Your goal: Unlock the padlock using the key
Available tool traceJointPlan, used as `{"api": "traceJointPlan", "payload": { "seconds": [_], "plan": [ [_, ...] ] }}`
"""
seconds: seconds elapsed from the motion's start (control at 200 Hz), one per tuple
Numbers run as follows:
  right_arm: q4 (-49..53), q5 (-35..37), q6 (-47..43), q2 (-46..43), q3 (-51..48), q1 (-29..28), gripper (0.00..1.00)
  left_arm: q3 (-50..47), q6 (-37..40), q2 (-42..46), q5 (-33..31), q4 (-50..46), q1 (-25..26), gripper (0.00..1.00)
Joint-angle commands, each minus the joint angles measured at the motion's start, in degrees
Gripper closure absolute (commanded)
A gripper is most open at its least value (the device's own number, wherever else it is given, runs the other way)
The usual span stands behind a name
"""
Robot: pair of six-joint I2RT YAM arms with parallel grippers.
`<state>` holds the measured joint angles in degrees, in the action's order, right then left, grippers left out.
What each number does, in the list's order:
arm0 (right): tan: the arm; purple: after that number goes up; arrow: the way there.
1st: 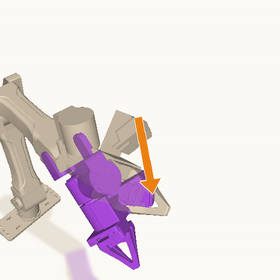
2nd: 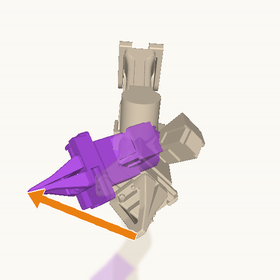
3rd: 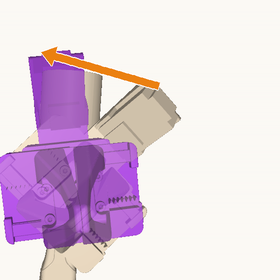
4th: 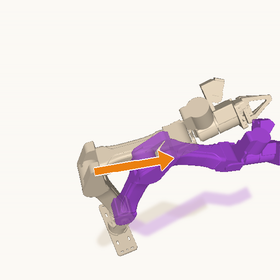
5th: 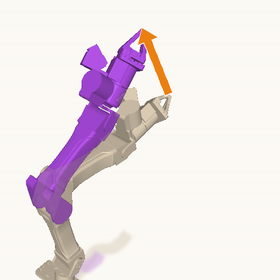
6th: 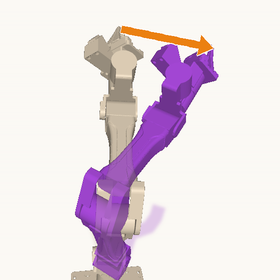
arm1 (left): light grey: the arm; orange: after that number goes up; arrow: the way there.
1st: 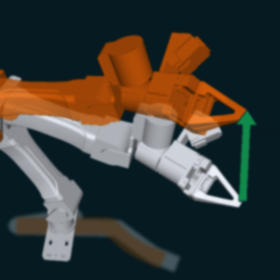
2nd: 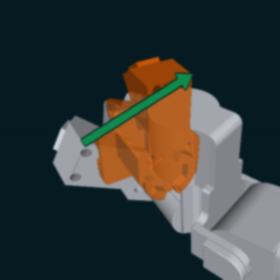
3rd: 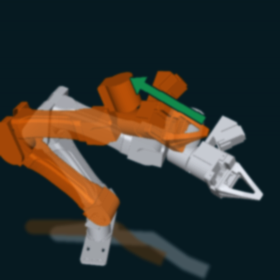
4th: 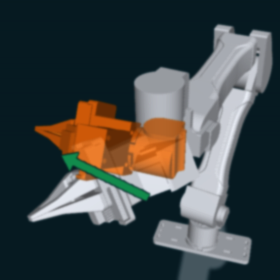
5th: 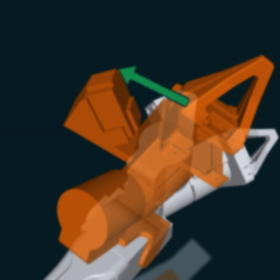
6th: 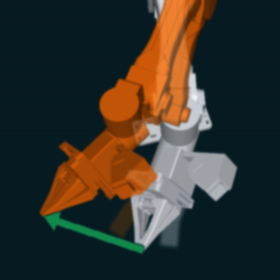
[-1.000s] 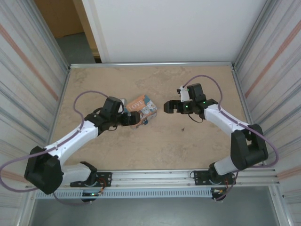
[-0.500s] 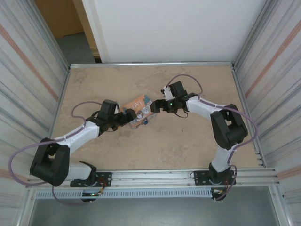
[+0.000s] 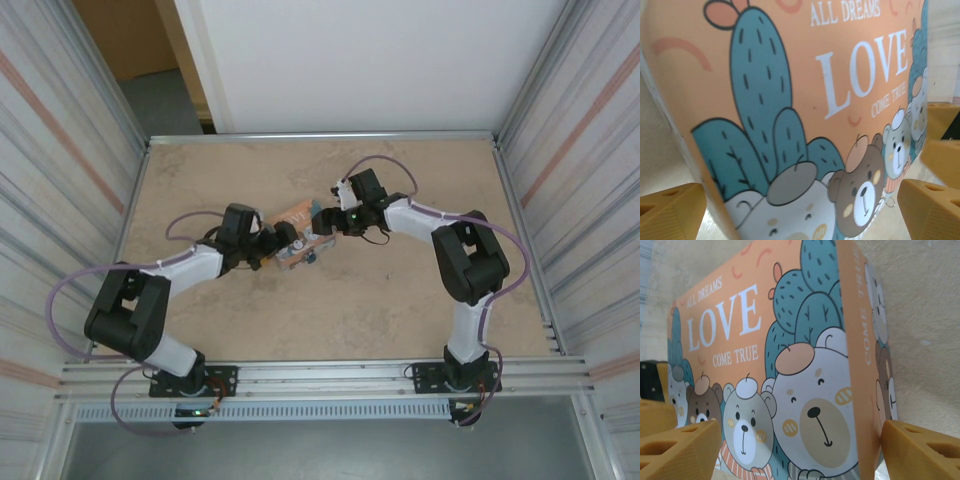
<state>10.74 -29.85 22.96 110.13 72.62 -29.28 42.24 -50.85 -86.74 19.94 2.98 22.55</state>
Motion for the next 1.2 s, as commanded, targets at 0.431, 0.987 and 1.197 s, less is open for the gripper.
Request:
{"api": "traceJointPlan", "payload": {
  "seconds": [0.431, 0.987, 1.197],
  "plan": [
    [0.3, -2.5, 0.2, -5.3, -6.3, -1.9, 0.22, 13.8, 5.4, -9.1, 3.7, -1.6, -0.7, 0.01],
    [-1.4, 6.2, 4.5, -9.5, -11.7, -3.4, 0.22, 26.5, 9.7, -18.6, 4.9, -6.5, -0.7, 0.01],
    [2.7, 12.7, 4.3, -12.5, -12.5, -2.4, 0.16, 23.9, 9.0, -15.7, 4.2, -5.9, -3.7, 0.01]
  ]
}}
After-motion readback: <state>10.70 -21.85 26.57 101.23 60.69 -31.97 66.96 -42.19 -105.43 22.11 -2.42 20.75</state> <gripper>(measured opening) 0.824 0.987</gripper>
